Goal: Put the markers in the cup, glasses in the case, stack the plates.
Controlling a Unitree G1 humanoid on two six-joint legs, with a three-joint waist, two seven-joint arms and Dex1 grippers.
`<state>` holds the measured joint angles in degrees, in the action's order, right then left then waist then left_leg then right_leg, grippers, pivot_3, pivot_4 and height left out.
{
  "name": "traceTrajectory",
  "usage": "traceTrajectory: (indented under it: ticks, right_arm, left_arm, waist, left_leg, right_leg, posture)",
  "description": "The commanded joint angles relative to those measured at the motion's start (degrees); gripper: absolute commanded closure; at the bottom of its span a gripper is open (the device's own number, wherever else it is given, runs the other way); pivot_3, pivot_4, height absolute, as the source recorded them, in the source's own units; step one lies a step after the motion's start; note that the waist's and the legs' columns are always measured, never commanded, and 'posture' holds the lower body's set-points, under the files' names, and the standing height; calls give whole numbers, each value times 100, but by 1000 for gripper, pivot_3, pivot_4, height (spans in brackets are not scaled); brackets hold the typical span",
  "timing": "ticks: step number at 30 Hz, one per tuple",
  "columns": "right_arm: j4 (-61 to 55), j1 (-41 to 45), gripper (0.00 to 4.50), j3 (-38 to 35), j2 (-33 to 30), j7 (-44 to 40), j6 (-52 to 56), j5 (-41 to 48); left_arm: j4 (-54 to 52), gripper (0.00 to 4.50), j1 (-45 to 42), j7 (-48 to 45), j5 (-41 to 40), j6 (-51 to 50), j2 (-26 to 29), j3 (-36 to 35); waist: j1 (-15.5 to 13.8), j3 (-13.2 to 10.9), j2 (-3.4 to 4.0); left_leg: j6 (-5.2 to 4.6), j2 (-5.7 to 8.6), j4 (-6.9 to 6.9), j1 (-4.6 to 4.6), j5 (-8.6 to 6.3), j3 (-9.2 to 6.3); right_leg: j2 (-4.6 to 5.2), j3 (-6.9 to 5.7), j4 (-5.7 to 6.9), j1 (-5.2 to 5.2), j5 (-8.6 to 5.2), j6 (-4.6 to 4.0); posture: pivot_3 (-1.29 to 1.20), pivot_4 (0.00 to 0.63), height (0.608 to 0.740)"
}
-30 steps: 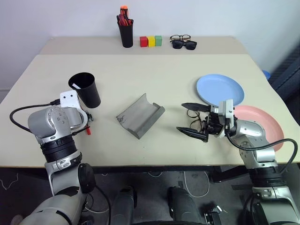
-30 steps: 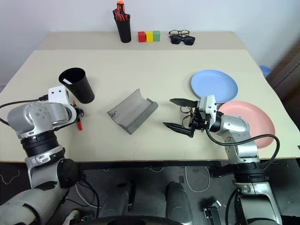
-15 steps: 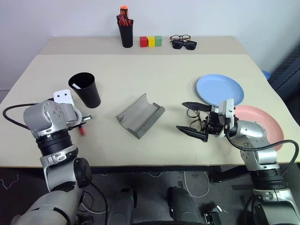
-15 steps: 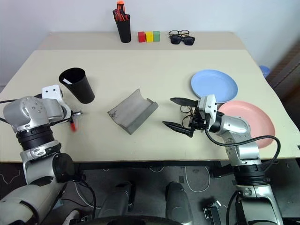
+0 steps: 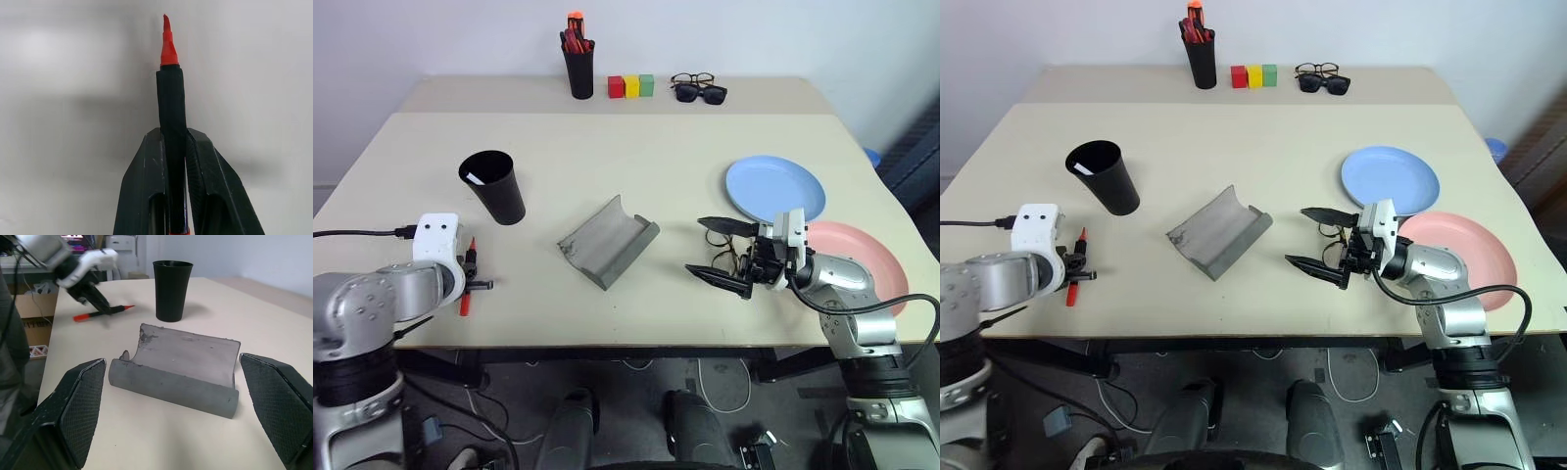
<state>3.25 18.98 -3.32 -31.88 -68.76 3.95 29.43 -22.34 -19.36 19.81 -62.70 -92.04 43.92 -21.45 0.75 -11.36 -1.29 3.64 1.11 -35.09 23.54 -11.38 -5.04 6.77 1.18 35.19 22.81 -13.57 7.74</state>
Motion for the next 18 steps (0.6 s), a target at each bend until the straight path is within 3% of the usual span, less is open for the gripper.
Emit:
traceTrajectory:
  ticks: [1,4,7,11,16,18]
  right_arm:
    - [145,208,0,-4,89,-115,-222,-30]
    - [312,325,0,33,155,-157,-297,-69]
    - [394,396,0,28,197,-168,-275,-77]
    - [415,430,0,-27,247,-39,-199,-46]
    - [435,446,0,-77,264,72,-261,-75]
    - [463,435,0,-109,269,132,-330,-101]
  left_arm:
    - [-660,4471,-4,-274,-1144,-46,538,157]
    - [-990,4471,-261,-600,-1187,-46,768,429]
    - [-1388,4471,-730,-955,-489,689,720,944]
    - [-1322,4471,-1231,-1358,2040,3218,617,2201]
    - [-534,4471,-1530,-1273,3629,4862,-104,2405]
    - [207,4471,-1695,-801,4550,5774,-457,2388]
  waist:
    - [-7,0,0]
    - [-1,0,0]
    - [-3,0,0]
    - [-2,0,1]
    - [-3,-1,3]
    - [-13,-1,2]
  left_leg:
    - [2,0,0,1,-1,0]
    - [2,2,-2,1,-1,4]
    - [2,2,2,10,-1,4]
    - [-9,2,8,24,7,10]
    - [-17,2,11,49,12,17]
    - [-18,2,7,56,13,14]
  right_leg:
    - [1,0,-7,-3,0,-1]
    - [4,0,-17,-6,0,-2]
    - [3,-1,-18,1,3,-7]
    - [2,0,-20,17,13,-23]
    - [0,6,-21,44,13,-19]
    - [-2,5,-20,48,13,-17]
  posture:
    - [0,150,740]
    - [0,150,740]
    - [0,150,740]
    - [0,150,740]
    - [0,150,740]
    - [0,150,740]
